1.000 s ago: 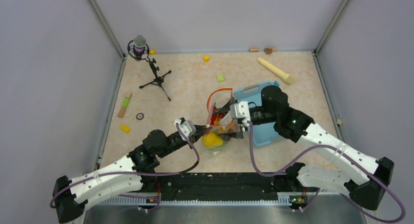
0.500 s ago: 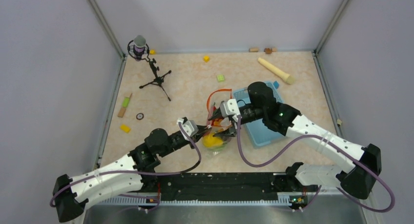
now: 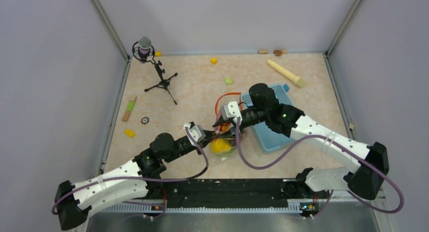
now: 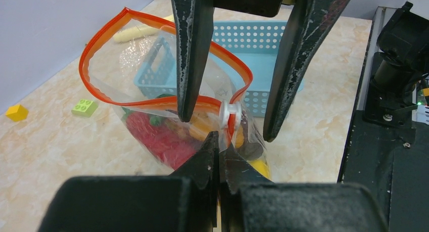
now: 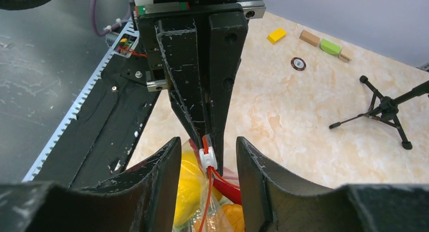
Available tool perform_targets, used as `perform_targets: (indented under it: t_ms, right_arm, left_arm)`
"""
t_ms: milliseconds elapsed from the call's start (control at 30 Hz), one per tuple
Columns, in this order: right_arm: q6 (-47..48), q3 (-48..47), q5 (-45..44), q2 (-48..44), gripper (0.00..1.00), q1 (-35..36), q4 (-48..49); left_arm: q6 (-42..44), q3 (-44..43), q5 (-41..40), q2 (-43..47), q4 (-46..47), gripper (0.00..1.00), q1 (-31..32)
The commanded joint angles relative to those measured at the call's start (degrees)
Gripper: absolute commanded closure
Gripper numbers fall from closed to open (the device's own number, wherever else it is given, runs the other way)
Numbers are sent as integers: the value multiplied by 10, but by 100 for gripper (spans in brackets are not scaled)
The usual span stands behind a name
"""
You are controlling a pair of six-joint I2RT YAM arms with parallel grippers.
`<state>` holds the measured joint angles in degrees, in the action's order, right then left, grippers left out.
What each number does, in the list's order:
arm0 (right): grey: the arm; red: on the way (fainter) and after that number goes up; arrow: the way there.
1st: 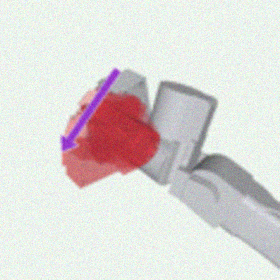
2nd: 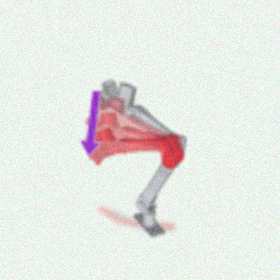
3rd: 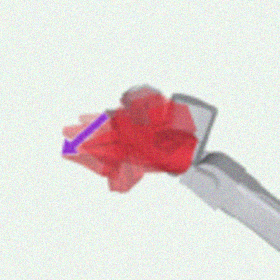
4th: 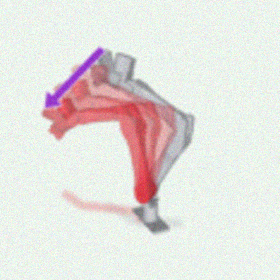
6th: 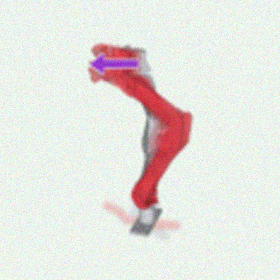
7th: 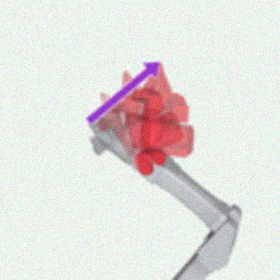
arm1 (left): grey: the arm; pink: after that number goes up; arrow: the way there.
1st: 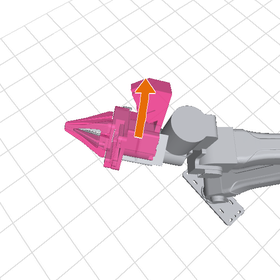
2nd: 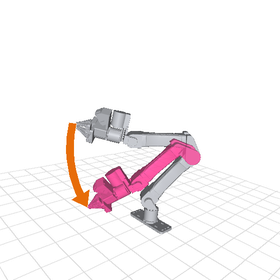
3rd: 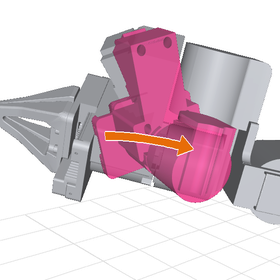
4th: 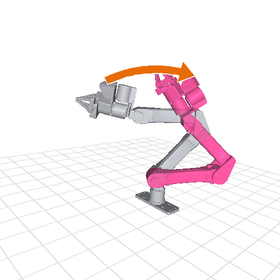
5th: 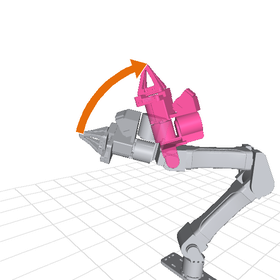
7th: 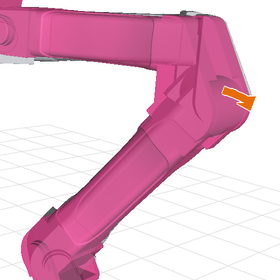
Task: Place the food in the zip-top bag and seal the zipper
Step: Zip the zipper food storage bag at the center of the board.
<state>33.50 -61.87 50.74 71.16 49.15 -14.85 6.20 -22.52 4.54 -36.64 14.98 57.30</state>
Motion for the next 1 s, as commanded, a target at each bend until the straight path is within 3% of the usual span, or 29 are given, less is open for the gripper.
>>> perform_targets:
  t_ms: [0, 267, 533, 967]
  right_arm:
    - [19, -27, 3, 5, 57, 7, 0]
    - [27, -22, 0, 5, 71, 7, -2]
    - [35, -20, 0, 4, 73, 7, -11]
    - [43, -24, -13, 7, 98, 7, -26]
  left_arm:
    - [7, -23, 13, 0, 16, 100, -1]
    - [9, -20, 14, 0, 18, 100, -1]
    - [9, -21, 18, 0, 19, 100, -1]
    - [10, -17, 27, 9, 18, 100, -1]
